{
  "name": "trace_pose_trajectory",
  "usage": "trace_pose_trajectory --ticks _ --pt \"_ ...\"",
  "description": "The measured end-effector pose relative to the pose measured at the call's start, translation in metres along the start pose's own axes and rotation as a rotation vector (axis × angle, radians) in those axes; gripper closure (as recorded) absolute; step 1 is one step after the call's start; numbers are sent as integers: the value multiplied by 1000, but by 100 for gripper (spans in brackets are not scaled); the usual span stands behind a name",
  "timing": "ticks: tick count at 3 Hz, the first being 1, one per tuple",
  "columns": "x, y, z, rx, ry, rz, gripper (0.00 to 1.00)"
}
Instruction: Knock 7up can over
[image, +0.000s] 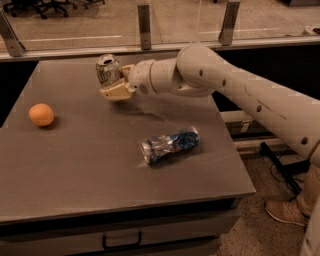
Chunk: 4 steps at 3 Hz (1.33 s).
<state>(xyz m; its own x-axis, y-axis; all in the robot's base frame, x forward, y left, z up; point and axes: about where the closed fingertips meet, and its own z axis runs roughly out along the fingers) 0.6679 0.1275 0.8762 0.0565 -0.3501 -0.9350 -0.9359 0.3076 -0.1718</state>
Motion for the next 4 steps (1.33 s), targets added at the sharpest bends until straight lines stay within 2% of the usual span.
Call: trace_pose_trajectory --ticks 1,2,3,4 --pt "-34 -13 0 -59 98 -119 100" --pt "-34 -27 13 -125 266 -260 100" --pt "-20 -27 15 -217 439 -397 100" --pt "-2 -16 1 -342 605 -505 100"
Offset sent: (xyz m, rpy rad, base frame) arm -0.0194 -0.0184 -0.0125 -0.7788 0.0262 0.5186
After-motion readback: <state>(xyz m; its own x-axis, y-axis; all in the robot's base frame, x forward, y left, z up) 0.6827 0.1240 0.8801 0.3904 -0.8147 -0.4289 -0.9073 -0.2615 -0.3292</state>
